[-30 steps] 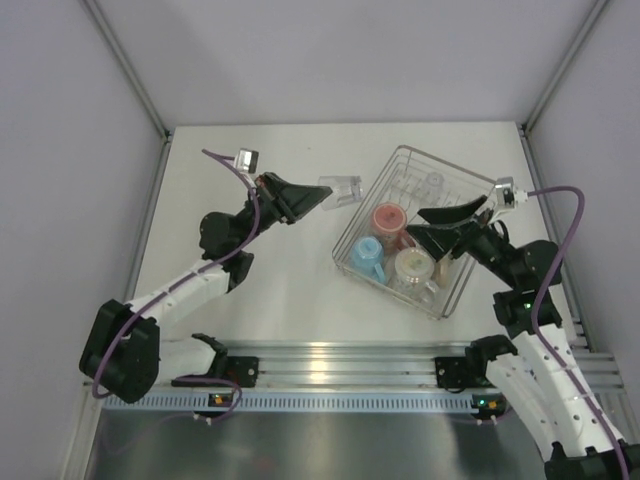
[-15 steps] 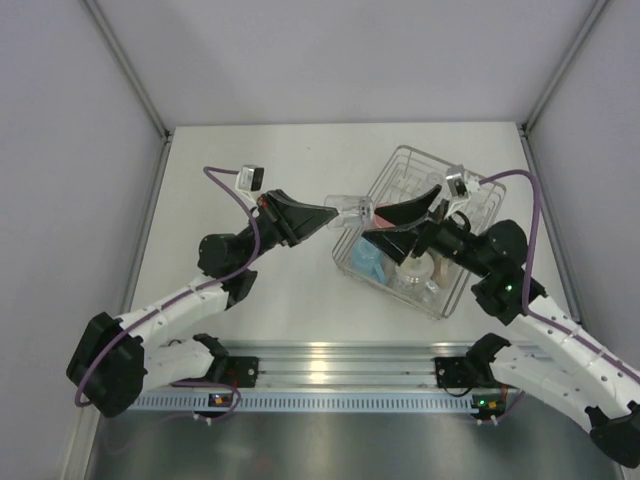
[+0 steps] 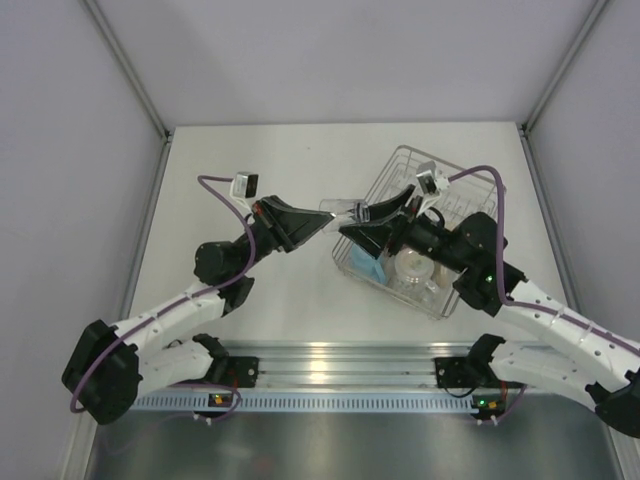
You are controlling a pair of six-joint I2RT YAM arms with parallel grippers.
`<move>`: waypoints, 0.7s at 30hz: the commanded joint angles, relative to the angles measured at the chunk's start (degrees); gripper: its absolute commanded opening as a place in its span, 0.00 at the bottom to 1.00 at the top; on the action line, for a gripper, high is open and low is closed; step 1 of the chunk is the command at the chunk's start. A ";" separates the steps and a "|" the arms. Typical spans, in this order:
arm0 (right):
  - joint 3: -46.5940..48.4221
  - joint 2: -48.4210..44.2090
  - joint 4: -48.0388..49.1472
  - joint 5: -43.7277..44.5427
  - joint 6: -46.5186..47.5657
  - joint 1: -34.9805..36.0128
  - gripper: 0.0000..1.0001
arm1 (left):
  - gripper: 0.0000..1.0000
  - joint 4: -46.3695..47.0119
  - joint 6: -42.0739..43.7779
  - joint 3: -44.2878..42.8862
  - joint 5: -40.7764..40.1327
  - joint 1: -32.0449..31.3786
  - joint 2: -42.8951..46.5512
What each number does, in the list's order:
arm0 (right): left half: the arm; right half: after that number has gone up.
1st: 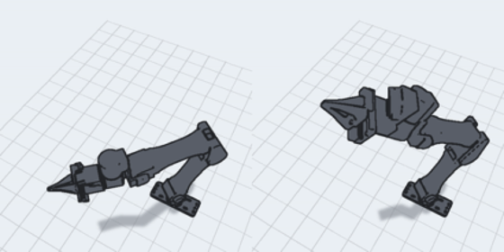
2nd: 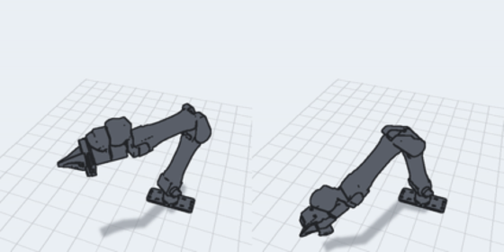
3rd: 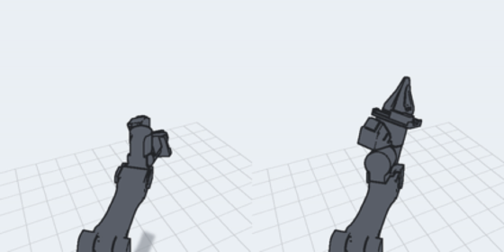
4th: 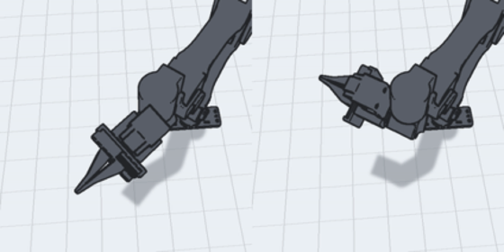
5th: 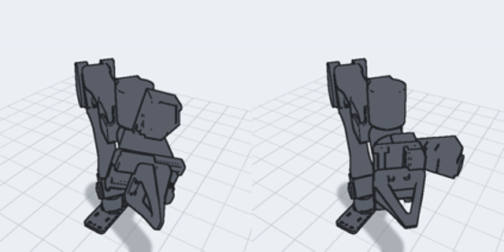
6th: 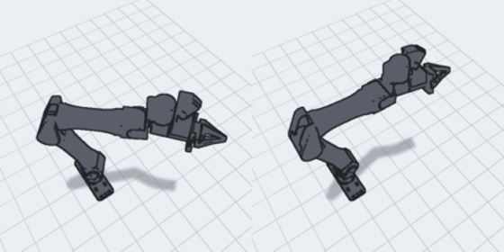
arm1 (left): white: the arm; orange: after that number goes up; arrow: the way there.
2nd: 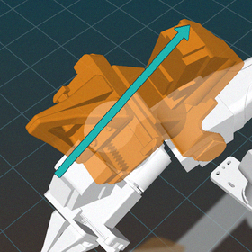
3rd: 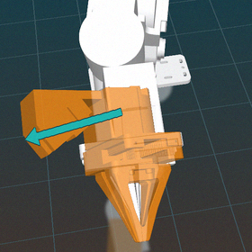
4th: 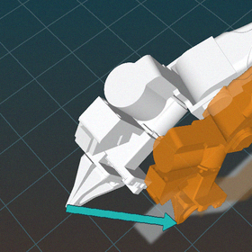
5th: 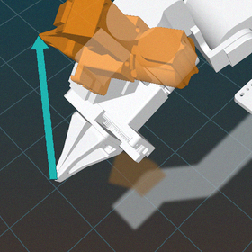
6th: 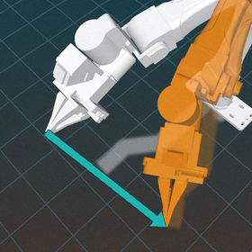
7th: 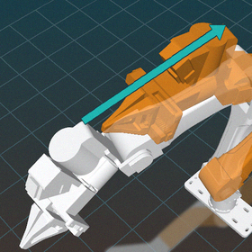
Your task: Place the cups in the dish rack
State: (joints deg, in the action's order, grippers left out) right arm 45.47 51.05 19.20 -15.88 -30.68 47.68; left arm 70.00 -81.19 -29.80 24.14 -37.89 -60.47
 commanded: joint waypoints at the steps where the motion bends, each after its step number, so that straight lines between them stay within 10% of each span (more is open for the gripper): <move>1: 2.34 0.72 5.49 2.52 1.32 1.71 0.55 | 0.00 5.76 0.15 0.27 0.03 -0.34 1.67; 11: 0.32 -1.12 6.20 6.73 2.55 2.24 0.00 | 0.00 5.68 -0.64 2.56 -0.76 -0.34 1.41; 13: -0.47 -1.91 6.55 7.09 3.08 2.15 0.00 | 0.00 5.76 -0.90 2.03 0.20 -0.34 0.53; 16: -0.65 -2.27 6.11 7.97 2.82 2.24 0.52 | 0.00 5.76 -0.99 1.41 0.82 -0.43 0.17; 21: -1.09 -2.62 7.25 7.79 2.73 2.15 0.54 | 0.00 5.76 -0.81 1.50 0.64 -0.43 0.79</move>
State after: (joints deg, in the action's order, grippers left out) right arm 43.88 50.24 20.18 -12.21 -29.52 49.67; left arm 70.74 -81.89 -27.92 23.07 -37.98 -60.29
